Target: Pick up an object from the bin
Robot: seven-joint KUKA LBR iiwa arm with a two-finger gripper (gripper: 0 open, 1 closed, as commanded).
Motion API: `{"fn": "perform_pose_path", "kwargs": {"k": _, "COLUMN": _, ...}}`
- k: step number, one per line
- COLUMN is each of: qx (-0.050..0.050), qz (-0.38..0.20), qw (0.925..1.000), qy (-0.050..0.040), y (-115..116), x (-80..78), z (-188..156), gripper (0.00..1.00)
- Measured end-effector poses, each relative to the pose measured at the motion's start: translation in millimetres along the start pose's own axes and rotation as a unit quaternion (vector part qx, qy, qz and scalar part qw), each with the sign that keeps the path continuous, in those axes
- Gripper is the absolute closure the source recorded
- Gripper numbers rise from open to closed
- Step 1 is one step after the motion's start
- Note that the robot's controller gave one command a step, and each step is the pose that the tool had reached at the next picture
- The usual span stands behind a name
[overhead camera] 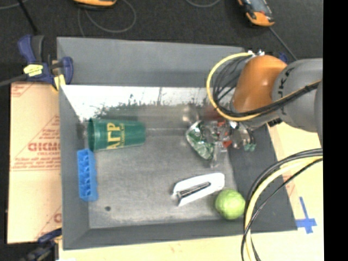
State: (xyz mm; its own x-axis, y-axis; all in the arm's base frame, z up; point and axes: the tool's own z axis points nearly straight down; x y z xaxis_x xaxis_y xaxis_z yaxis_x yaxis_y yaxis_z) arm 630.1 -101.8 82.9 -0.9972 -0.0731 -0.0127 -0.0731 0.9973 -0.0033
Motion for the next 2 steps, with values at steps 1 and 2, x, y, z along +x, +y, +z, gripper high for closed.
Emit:
{"fn": "perform_pose_path", "kwargs": {"k": 1, "qx": 0.0, "qz": -0.001, "qw": 1.0, "qy": 0.0001, "y": 0.0, "x": 0.0, "z": 0.0, "gripper": 1.0}}
{"fn": "perform_pose_path", "kwargs": {"k": 2, "qx": 0.0, "qz": -0.001, "qw": 1.0, "qy": 0.0017, "y": -0.1, "x": 1.0, "z": 1.8, "gripper": 0.0}}
